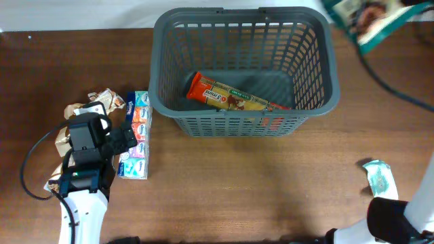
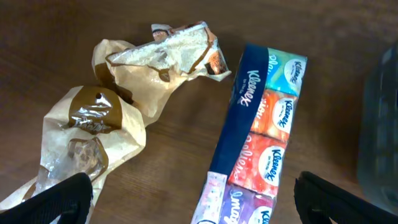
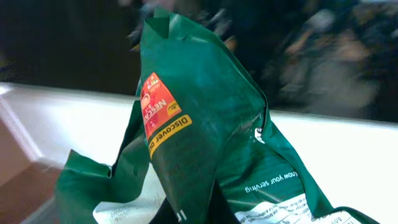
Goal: Pack container
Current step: 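Carry the green pouch with the right gripper and release it into the basket, then move the right gripper to the light-blue packet and grasp it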
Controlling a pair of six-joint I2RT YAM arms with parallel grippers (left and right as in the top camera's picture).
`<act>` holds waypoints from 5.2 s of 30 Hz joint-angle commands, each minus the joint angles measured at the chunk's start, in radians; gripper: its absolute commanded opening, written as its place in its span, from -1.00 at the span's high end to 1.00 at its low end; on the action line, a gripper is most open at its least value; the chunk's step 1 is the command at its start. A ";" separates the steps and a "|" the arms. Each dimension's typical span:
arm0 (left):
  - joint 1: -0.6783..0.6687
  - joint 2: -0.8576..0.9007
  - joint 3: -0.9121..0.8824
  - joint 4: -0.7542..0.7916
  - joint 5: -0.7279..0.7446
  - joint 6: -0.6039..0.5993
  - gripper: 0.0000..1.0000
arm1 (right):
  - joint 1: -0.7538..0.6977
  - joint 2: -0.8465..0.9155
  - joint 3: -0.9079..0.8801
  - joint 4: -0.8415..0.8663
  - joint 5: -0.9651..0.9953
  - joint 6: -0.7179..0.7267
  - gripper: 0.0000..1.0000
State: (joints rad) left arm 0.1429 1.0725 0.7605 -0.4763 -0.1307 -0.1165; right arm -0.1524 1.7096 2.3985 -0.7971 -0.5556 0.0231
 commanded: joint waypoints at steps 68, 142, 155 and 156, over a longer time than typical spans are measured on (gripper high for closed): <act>0.004 0.006 -0.006 0.039 -0.024 -0.002 -0.99 | -0.731 -0.018 -1.053 -0.608 0.766 1.018 -0.99; 0.004 0.006 -0.006 0.028 -0.016 -0.002 -0.99 | -0.489 -0.020 -1.288 0.118 0.478 0.046 -0.98; 0.004 0.006 -0.006 0.028 -0.016 -0.002 -0.99 | -0.489 -0.019 -1.284 -0.025 0.752 0.578 -0.97; 0.004 0.006 -0.006 0.028 -0.016 -0.002 -0.99 | -0.489 -0.019 -1.284 -0.031 0.749 0.615 -0.98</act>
State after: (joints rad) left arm 0.1429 1.0737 0.7605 -0.4480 -0.1471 -0.1165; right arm -0.6460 1.7042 1.0966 -0.8192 0.1387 0.4603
